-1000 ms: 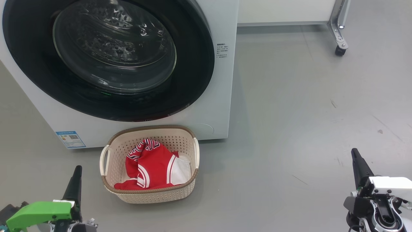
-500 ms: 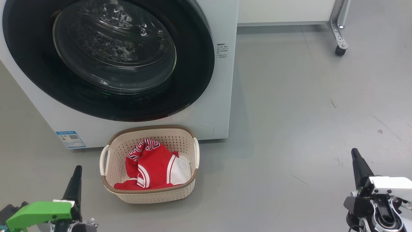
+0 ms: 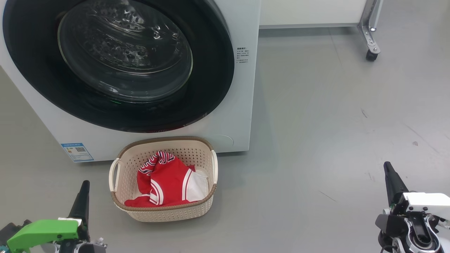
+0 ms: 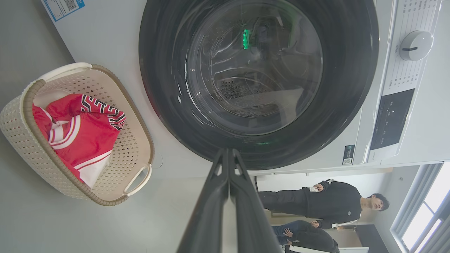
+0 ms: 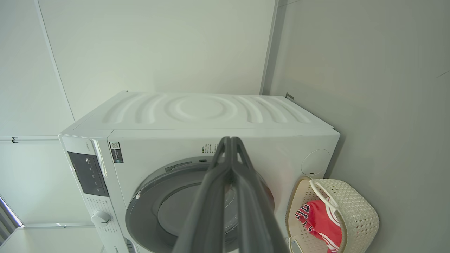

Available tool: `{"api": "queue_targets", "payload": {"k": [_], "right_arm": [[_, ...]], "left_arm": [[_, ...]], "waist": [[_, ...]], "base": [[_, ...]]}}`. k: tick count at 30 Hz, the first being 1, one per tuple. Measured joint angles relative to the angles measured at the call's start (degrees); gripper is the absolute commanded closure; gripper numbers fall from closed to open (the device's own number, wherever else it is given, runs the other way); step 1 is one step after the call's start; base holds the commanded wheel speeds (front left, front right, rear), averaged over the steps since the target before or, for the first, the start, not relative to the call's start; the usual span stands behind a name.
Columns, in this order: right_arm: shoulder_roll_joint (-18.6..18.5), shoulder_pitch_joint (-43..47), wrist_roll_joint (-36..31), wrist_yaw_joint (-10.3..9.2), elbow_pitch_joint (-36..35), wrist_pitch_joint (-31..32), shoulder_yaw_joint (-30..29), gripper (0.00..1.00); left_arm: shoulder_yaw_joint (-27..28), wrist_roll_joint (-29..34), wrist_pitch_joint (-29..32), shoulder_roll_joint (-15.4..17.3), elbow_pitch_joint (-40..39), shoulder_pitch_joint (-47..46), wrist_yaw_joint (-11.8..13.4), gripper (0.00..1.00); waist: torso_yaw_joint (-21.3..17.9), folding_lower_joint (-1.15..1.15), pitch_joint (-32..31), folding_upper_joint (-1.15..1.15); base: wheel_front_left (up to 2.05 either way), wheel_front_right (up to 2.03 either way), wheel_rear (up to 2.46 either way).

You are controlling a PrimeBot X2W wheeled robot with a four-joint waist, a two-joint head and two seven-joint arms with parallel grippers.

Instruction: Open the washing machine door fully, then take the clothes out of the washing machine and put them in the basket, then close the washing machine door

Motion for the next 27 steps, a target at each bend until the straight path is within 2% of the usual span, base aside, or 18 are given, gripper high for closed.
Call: {"api": "queue_targets", "payload": {"k": [27], "right_arm": [[0.03, -0.01, 0.00, 0.01, 0.00, 0.05, -0.08, 1.00]], "left_arm": [[0.12, 0.00, 0.05, -0.04, 0.10, -0.01, -0.01, 1.00]], "waist": [[0.00, 0.00, 0.00, 0.00]], "base": [[0.00, 0.00, 0.00]]}}
